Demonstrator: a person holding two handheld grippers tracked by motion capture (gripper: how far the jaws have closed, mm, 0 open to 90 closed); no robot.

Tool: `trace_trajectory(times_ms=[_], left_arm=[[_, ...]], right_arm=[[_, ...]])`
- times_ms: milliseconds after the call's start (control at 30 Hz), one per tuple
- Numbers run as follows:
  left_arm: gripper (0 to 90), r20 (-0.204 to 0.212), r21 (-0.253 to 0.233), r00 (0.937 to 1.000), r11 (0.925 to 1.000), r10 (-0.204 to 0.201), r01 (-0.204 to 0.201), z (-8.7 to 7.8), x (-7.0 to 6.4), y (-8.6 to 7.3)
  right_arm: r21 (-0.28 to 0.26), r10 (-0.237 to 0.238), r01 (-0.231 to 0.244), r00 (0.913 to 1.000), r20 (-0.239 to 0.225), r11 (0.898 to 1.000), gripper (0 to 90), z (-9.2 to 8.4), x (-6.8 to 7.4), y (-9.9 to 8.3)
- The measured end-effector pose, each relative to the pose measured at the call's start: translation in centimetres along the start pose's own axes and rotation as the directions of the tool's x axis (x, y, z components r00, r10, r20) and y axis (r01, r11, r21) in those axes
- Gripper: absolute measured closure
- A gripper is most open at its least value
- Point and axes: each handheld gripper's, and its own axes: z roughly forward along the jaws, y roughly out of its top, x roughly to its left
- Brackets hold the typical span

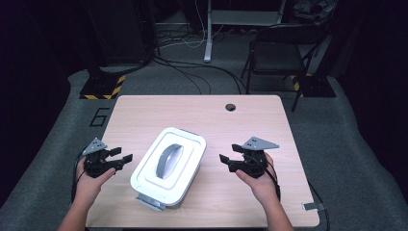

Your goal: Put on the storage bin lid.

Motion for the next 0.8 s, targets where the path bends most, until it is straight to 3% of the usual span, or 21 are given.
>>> trace_trajectory(times_ms=[200, 333, 567, 633, 800], left_arm=[[36.2, -0.007, -0.007, 0.9996, 0.9996, -0.027, 0.027, 0.3, 0.7, -1.5], [36.5, -0.016, -0.005, 0.999, 0.9992, -0.041, 0.041, 0.8, 1.1, -2.6], [36.8, -0.032, 0.027, 0.9992, 0.9993, -0.026, 0.027, 1.7, 1.6, -3.6], [36.8, -0.037, 0.025, 0.9991, 0.9994, -0.021, 0.022, 1.9, 1.6, -3.7], [36.8, -0.05, 0.027, 0.9983, 0.9991, -0.03, 0.032, 2.0, 1.8, -3.9]], right_arm=[[0.027, 0.016, -0.017, 0.9997, 0.016, 0.999, 34.6, 0.5, -0.5, -0.5], [0.039, -0.004, 0.002, 0.999, 0.044, 0.999, 34.6, 1.0, -0.8, -0.9], [0.08, 0.002, -0.007, 0.9976, 0.069, 0.997, 34.7, 1.4, -1.3, -1.6], [0.105, -0.033, 0.022, 0.9943, 0.101, 0.994, 34.7, 1.2, -1.6, -1.9], [0.121, -0.011, -0.006, 0.9909, 0.134, 0.993, 34.3, 0.5, -2.2, -3.3]])
